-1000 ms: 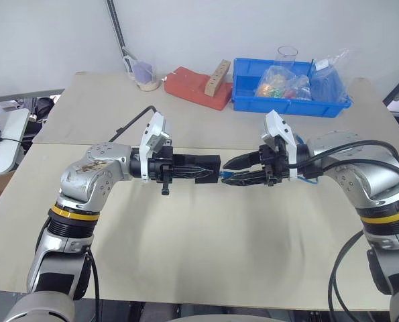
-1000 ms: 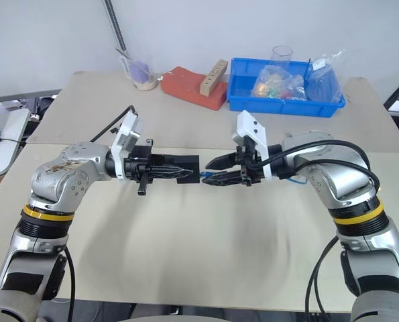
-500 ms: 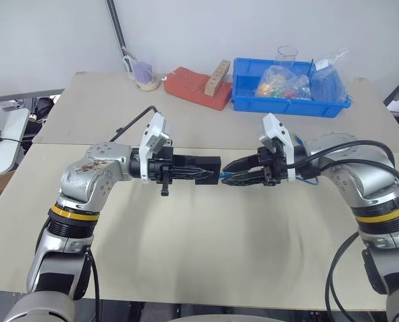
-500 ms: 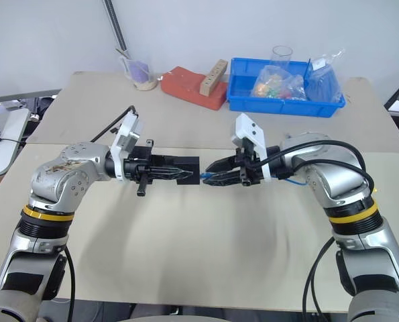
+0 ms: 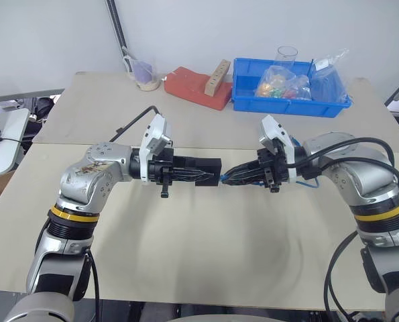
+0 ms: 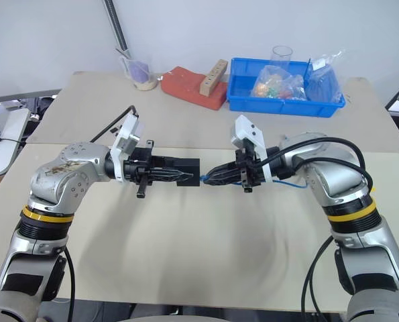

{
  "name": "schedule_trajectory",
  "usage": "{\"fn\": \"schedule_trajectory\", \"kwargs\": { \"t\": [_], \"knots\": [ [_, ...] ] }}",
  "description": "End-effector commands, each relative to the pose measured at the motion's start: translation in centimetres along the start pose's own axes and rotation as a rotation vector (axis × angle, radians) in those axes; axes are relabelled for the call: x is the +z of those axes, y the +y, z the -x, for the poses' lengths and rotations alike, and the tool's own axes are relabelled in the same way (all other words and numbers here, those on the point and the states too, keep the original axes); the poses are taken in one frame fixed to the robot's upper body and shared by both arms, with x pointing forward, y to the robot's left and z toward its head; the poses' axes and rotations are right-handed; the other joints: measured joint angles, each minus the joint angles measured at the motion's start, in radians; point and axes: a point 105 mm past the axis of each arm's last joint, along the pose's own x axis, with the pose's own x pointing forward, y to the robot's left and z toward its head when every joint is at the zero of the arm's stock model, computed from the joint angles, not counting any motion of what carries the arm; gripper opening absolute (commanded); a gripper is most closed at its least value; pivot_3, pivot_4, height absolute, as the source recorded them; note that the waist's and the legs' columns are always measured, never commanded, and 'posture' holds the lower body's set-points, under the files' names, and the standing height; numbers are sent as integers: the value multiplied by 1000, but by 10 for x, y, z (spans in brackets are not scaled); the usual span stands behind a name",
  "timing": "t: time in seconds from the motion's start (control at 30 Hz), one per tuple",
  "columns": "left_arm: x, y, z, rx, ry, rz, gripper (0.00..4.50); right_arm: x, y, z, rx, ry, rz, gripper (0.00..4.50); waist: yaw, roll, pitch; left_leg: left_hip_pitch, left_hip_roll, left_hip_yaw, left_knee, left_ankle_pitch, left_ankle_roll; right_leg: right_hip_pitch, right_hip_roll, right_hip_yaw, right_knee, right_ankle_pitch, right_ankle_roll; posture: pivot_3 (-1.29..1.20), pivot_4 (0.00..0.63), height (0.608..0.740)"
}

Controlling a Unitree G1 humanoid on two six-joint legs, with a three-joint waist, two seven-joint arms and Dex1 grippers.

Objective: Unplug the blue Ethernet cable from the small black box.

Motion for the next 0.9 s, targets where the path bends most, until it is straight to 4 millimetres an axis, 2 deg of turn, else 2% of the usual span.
{"fn": "schedule_trajectory", "kwargs": {
  "t": [0.03, 0.13, 0.27, 0.3, 0.43, 0.5, 0.6, 0.67, 0.73, 0.9],
  "knots": [
    [5, -2, 8, 13, 11, -47, 572, 0, 2, 17, -30, 32, 33, 10, 1, 0, 0, 0, 0, 0, 0, 0, 0, 0, 0, 0, 0, 0, 0, 0, 150, 740],
    [7, -1, 23, 57, 19, -41, 572, -18, 4, 33, -62, 74, -10, 10, 4, 0, 0, 0, 0, 0, 0, 0, 0, 0, 0, -1, -1, 0, 0, 0, 150, 740],
    [1, -1, 40, 105, 49, -24, 572, -39, 3, 42, -110, 104, -53, 10, 1, 0, 0, 0, 0, -1, 0, 0, 0, 0, 0, -1, -1, 0, 0, 0, 150, 740],
    [-2, -2, 43, 123, 55, -20, 572, -45, -2, 41, -141, 105, -59, 10, -2, 0, 0, 0, 0, -1, 0, 0, 0, 0, 0, -1, -1, 0, 0, 0, 150, 740],
    [-15, 8, 51, 287, 40, -78, 572, -82, -47, 32, -442, 152, -3, 10, -10, -1, 0, 2, 1, -1, -1, 0, 0, 1, 1, -1, -1, 0, 0, 0, 150, 740],
    [-20, 15, 51, 377, 14, -106, 572, -92, -57, 28, -510, 166, 25, 10, -5, 0, 0, 1, 1, -1, -1, 0, 0, 0, 1, -1, 0, 0, 0, 0, 150, 740],
    [-26, 22, 50, 493, -23, -138, 572, -106, -58, 21, -517, 189, 32, 10, 5, 0, 0, -1, 1, -1, -1, 0, 0, -1, -1, -1, 0, 0, 0, 0, 150, 740],
    [-27, 27, 49, 566, -61, -145, 572, -110, -51, 17, -483, 191, 21, 10, 14, 0, 0, -1, 0, 0, -1, 0, 0, -1, -2, -1, 0, 0, 0, 0, 150, 740],
    [-26, 30, 51, 628, -92, -147, 572, -109, -48, 17, -475, 182, 10, 948, 22, 0, 0, 0, 0, 0, -1, 0, 0, 0, -2, -1, 0, 0, 0, 0, 150, 740],
    [-33, 35, 59, 719, -107, -128, 572, -92, -43, 21, -465, 133, 39, 2640, 19, 0, 0, 0, 1, 0, -1, 0, 0, 0, -1, -1, 1, 0, 0, 0, 150, 740]
  ]
}}
